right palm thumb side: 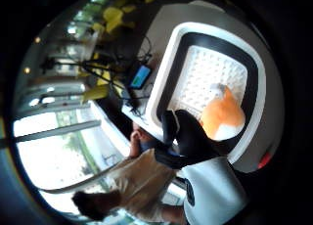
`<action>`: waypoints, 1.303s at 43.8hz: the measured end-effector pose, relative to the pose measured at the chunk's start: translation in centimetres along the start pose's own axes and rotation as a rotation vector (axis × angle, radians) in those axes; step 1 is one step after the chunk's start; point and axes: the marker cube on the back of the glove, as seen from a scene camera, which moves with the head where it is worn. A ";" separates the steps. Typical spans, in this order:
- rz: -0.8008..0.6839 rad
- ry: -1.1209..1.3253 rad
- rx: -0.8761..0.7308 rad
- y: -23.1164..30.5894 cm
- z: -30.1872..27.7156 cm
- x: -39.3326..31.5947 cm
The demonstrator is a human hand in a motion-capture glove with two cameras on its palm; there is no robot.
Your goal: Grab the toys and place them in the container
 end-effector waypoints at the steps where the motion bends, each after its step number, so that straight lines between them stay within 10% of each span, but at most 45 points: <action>1: 0.003 0.003 0.007 0.2 0.0 0.1; 57: 0.405 0.117 0.044 24.0 14.0 14.5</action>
